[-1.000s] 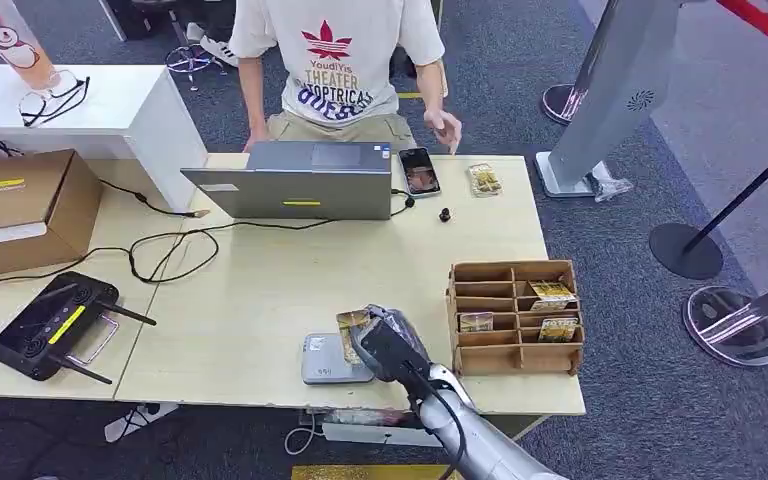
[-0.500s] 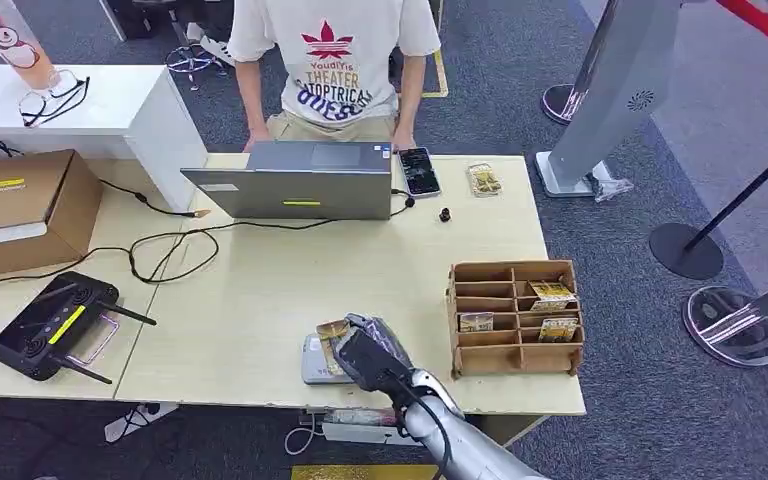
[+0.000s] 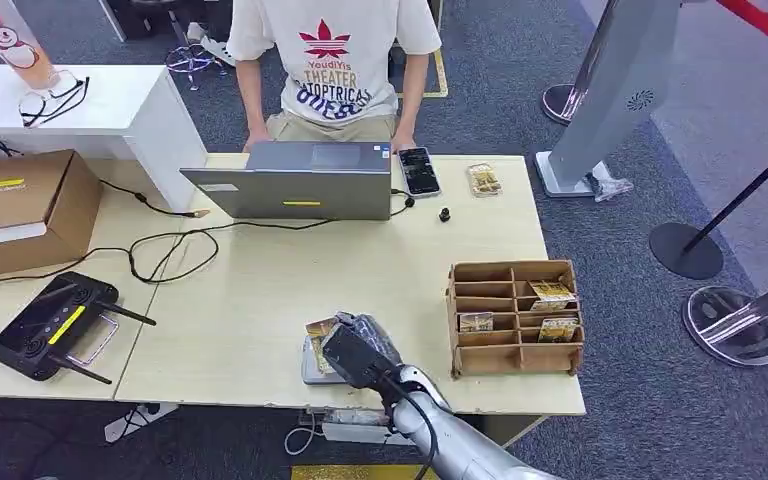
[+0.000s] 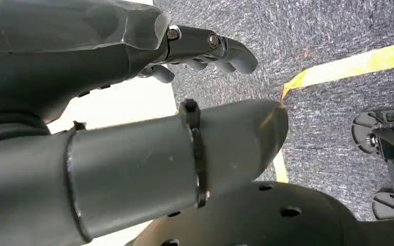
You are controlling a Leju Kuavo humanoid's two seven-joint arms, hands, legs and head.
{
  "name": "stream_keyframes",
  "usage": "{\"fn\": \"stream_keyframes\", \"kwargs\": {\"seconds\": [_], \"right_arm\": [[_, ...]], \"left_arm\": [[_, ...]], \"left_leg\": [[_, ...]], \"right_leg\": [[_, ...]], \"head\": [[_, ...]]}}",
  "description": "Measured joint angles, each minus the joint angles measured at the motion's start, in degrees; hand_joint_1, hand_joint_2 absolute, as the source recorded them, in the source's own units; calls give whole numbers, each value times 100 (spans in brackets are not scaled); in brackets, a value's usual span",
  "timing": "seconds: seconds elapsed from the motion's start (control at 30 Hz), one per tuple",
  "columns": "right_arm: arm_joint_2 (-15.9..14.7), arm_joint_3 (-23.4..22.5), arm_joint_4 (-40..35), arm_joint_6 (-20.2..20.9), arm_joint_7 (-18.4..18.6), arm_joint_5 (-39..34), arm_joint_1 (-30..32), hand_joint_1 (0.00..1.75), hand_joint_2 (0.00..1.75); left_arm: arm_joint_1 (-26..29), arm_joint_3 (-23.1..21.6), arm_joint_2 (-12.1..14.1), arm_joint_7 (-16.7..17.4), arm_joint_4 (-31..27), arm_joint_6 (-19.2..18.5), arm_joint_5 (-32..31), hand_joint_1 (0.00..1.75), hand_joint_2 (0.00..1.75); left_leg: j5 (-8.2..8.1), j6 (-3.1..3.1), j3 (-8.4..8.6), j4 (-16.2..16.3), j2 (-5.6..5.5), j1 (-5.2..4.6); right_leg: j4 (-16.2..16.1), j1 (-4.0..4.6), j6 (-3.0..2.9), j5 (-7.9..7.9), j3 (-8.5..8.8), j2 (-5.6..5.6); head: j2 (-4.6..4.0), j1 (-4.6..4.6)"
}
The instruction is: Pass the card to the sensor for recognition and then transmit it.
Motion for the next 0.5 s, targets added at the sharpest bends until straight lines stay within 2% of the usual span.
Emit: {"fn": "stream_keyframes", "kwargs": {"seconds": [0.5], "right_arm": [[52, 164, 435, -549, -37, 203, -42, 175, 175]], "left_arm": [[0, 0, 28, 17, 0, -24, 7, 0, 0]], "left_leg": [[0, 0, 0, 0, 0, -1]], "right_leg": [[0, 0, 0, 0, 0, 0]], "head": [[0, 0]]}}
